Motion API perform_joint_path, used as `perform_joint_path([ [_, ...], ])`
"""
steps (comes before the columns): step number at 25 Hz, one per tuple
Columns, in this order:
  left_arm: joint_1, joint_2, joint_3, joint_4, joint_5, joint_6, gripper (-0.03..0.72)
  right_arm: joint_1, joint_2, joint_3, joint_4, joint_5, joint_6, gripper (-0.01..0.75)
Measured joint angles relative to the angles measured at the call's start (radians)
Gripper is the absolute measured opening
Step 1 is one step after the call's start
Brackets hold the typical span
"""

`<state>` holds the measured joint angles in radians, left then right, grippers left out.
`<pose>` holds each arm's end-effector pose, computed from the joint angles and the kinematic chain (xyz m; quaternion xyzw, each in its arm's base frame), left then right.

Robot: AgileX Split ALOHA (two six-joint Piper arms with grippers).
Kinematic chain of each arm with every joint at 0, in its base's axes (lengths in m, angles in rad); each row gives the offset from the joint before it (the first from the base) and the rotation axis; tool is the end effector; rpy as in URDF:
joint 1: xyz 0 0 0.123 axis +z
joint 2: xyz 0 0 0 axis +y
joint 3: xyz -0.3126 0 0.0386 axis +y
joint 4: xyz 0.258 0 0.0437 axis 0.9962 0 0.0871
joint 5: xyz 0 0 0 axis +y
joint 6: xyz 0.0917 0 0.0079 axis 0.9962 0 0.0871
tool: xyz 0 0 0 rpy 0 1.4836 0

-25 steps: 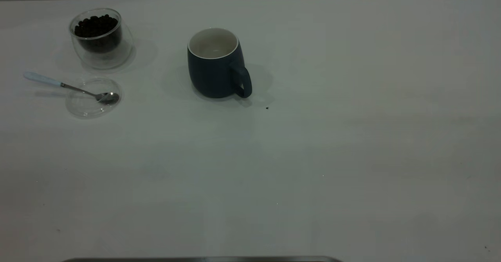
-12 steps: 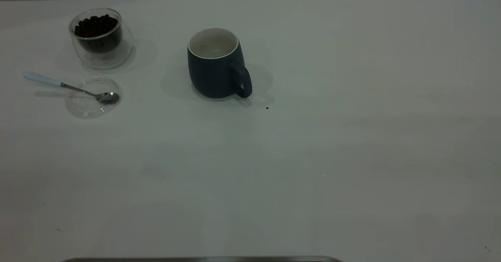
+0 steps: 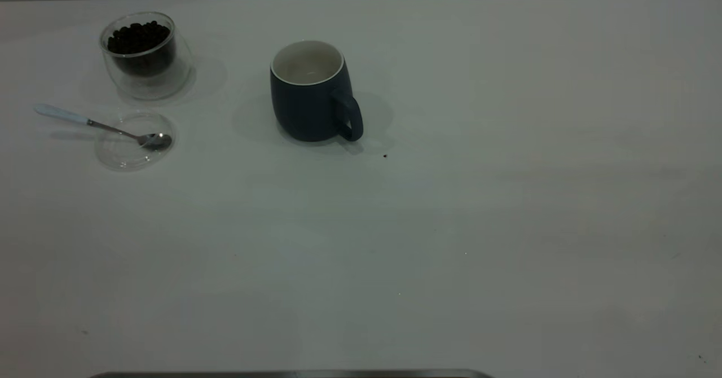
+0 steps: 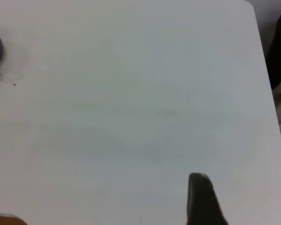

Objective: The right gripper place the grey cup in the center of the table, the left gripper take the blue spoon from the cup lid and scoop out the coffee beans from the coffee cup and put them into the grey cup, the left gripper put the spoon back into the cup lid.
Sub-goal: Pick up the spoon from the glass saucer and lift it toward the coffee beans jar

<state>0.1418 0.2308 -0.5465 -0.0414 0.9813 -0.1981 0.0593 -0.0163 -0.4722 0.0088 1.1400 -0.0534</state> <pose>0.0135 -0.0013 0.3034 -0.1506 0.8662 -0.0340 0.4752 -0.0282 -0.0009 0.2668 -0.0497 0.8746 0.0058 0.4823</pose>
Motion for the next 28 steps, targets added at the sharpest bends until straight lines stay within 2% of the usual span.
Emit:
perform_joint_path([
  [3,0.000,0.194,-0.070,0.001,-0.106,0.006,0.534,0.000,0.000,0.000,0.000,0.000,0.000,0.402],
  [6,0.000,0.415,-0.188,0.029,-0.157,0.013,0.534,0.000,0.000,0.000,0.000,0.000,0.000,0.402],
  [11,0.000,0.741,-0.401,0.237,-0.129,-0.041,0.534,0.000,0.000,0.000,0.000,0.000,0.000,0.402],
  [14,0.003,0.877,-0.491,0.425,-0.093,-0.116,0.534,0.000,0.000,0.000,0.000,0.000,0.000,0.402],
  [17,0.062,0.988,-0.543,0.523,-0.074,-0.170,0.534,0.000,0.000,0.000,0.000,0.000,0.000,0.402],
  [21,0.188,1.099,-0.561,0.525,-0.099,-0.175,0.534,0.000,0.000,0.000,0.000,0.000,0.000,0.402],
  [24,0.261,1.180,-0.562,0.475,-0.168,-0.148,0.534,0.000,0.000,0.000,0.000,0.000,0.000,0.402],
  [28,0.326,1.324,-0.564,0.326,-0.266,-0.032,0.534,0.000,0.000,0.000,0.000,0.000,0.000,0.402],
])
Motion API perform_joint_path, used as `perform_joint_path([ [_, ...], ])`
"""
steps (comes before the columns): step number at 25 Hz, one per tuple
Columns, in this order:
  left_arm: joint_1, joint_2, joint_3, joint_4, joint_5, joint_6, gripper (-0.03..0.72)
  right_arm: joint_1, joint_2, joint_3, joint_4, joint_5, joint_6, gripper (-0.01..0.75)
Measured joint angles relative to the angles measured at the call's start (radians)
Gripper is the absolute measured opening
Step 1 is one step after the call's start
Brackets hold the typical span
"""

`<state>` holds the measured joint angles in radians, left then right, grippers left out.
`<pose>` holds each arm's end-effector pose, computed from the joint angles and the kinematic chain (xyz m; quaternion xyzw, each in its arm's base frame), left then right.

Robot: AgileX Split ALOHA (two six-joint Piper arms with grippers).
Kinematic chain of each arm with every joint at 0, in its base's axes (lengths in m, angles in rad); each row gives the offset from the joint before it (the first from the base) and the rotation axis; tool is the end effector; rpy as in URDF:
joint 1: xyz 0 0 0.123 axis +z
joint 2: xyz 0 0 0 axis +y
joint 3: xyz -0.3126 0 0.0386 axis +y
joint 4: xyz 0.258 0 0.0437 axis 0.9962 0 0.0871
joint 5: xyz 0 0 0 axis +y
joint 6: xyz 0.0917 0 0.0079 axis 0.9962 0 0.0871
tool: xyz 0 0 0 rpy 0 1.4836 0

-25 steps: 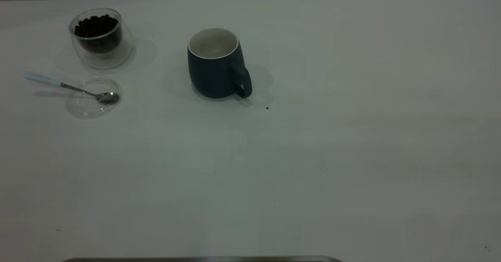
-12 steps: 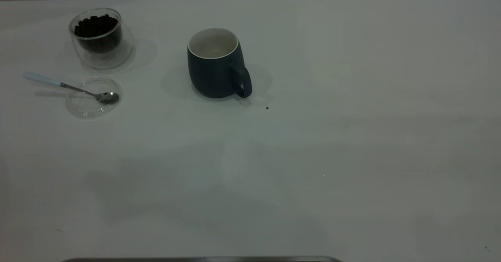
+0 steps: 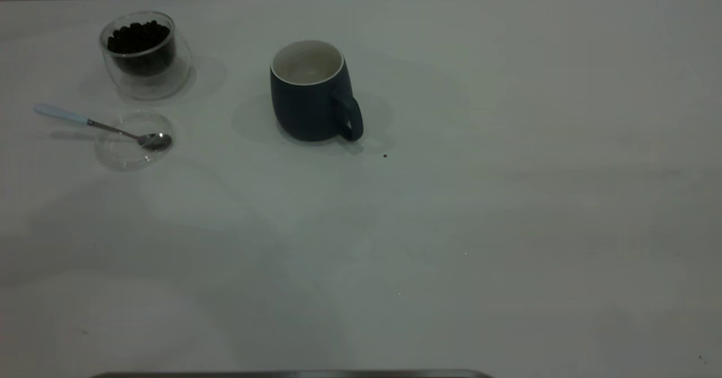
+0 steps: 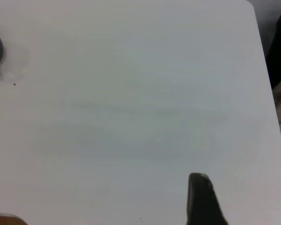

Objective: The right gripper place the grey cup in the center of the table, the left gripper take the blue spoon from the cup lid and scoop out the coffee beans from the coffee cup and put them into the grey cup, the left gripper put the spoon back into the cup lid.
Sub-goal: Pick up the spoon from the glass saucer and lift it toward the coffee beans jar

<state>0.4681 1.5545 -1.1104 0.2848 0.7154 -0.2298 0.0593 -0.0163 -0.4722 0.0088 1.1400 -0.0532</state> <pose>0.2868 0.1641 0.2862 -0.2520 0.9291 0.1448 0.2286 -0.0282 -0.0009 0.2668 -0.0496 0.8746 0.0059 0.4823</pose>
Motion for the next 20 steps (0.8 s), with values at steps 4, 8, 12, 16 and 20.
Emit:
perform_joint_path([
  [4,0.048,0.172,-0.002,-0.217,-0.087,0.179,0.534,0.000,0.000,0.000,0.000,0.001,0.000,0.402],
  [8,0.073,0.344,-0.043,-0.456,-0.130,0.431,0.534,0.000,0.000,0.000,0.000,0.001,0.000,0.402],
  [12,0.074,0.525,-0.185,-0.731,-0.060,0.718,0.534,0.000,0.000,0.000,0.000,0.001,0.000,0.402],
  [16,0.074,0.684,-0.365,-0.944,0.100,0.979,0.534,0.000,0.000,0.000,0.000,0.002,0.001,0.402],
  [20,0.074,0.787,-0.486,-1.032,0.137,1.141,0.534,0.000,0.000,0.000,0.000,0.002,0.002,0.402],
])
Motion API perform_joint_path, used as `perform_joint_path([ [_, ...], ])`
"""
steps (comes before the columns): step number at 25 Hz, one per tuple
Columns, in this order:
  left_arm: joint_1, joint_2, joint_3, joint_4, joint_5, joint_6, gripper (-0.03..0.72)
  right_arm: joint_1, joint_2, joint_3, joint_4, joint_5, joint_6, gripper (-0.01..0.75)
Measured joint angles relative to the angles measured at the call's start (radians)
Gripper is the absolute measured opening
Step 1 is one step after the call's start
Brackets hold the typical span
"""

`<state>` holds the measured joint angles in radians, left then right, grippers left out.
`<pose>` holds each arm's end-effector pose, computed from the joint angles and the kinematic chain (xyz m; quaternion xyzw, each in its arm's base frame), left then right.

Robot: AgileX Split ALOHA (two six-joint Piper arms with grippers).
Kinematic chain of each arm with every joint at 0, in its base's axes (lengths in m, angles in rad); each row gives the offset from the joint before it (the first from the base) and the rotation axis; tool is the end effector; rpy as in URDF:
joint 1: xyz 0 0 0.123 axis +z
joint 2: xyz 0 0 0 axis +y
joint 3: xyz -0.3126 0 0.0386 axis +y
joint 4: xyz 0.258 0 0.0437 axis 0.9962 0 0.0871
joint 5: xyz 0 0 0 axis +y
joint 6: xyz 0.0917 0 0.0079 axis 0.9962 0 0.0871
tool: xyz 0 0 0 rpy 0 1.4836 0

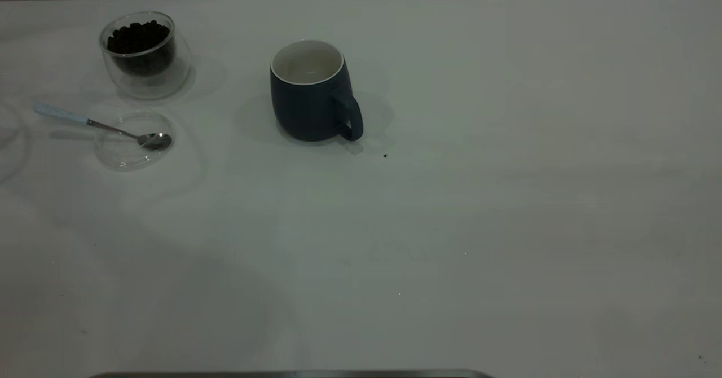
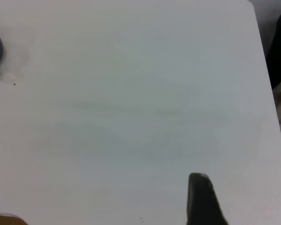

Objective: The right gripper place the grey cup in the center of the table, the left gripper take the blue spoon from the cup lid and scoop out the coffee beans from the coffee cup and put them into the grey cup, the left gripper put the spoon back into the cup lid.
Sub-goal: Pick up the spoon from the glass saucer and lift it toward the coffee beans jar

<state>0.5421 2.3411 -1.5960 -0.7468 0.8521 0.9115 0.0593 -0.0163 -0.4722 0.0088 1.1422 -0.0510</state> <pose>0.4367 0.2080 0.1004 -0.0569 0.9574 -0.1917 0.2084 -0.0283 -0.0009 0.2667 -0.0486 0.8752 0.0064 0.4813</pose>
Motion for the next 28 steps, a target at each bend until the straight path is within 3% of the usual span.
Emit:
perform_joint_path([
  [9,-0.002,0.105,-0.018,-0.131,0.028,0.172,0.537,0.000,0.000,0.000,0.000,0.000,0.000,0.402],
  [16,-0.003,0.151,-0.019,-0.244,0.019,0.319,0.621,0.000,0.000,0.000,0.000,0.000,0.000,0.402],
  [28,-0.003,0.180,-0.019,-0.327,0.027,0.444,0.557,0.000,0.000,0.000,0.000,0.000,0.000,0.402],
])
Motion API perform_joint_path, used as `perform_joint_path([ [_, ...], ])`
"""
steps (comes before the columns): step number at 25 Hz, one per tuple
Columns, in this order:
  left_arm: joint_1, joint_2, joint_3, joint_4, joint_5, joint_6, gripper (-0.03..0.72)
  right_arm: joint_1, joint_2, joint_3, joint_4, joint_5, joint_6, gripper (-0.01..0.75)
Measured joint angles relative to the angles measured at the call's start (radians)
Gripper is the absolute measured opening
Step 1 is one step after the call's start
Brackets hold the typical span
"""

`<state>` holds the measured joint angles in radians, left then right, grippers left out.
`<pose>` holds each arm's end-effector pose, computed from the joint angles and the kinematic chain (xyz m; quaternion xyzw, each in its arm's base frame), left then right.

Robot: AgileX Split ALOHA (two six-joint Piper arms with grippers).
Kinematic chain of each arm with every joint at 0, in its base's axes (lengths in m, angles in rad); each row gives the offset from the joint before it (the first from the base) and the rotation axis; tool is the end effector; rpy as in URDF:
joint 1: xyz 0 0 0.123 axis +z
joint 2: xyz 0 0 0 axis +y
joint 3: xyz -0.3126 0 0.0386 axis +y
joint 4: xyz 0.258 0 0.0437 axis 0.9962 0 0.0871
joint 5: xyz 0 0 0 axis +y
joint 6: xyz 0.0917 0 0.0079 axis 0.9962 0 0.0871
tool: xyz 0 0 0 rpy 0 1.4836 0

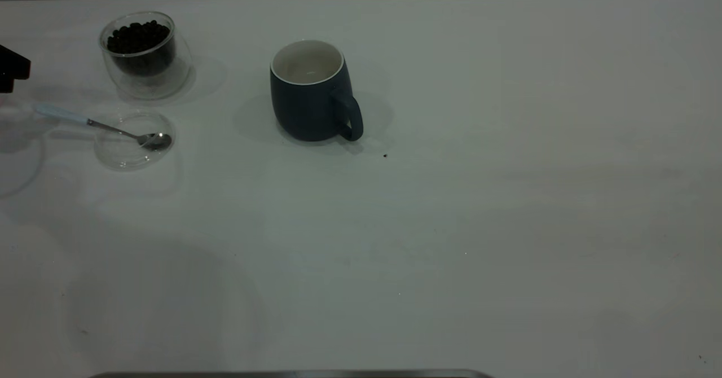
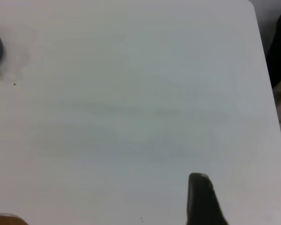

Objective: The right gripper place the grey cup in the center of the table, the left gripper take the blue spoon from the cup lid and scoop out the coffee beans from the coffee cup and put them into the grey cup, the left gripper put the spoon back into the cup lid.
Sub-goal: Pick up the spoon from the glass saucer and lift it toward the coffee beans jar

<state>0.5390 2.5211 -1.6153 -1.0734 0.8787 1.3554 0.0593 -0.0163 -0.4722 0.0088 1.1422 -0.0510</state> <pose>0.4489 0.1958 0.0313 0.0187 0.9264 -0.2615 0.2705 -0.0283 -0.0009 0.2667 -0.0486 0.8752 0.0064 0.4813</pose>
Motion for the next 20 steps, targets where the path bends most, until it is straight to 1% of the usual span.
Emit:
perform_joint_path([
  [5,0.000,0.036,-0.001,0.001,0.027,0.000,0.557,0.000,0.000,0.000,0.000,0.000,0.000,0.402],
  [13,0.000,0.074,-0.002,0.001,0.031,0.000,0.557,0.000,0.000,0.000,0.000,0.000,0.000,0.402],
  [20,0.000,0.098,-0.002,0.001,0.079,0.000,0.557,0.000,0.000,0.000,0.000,0.000,0.000,0.402],
])
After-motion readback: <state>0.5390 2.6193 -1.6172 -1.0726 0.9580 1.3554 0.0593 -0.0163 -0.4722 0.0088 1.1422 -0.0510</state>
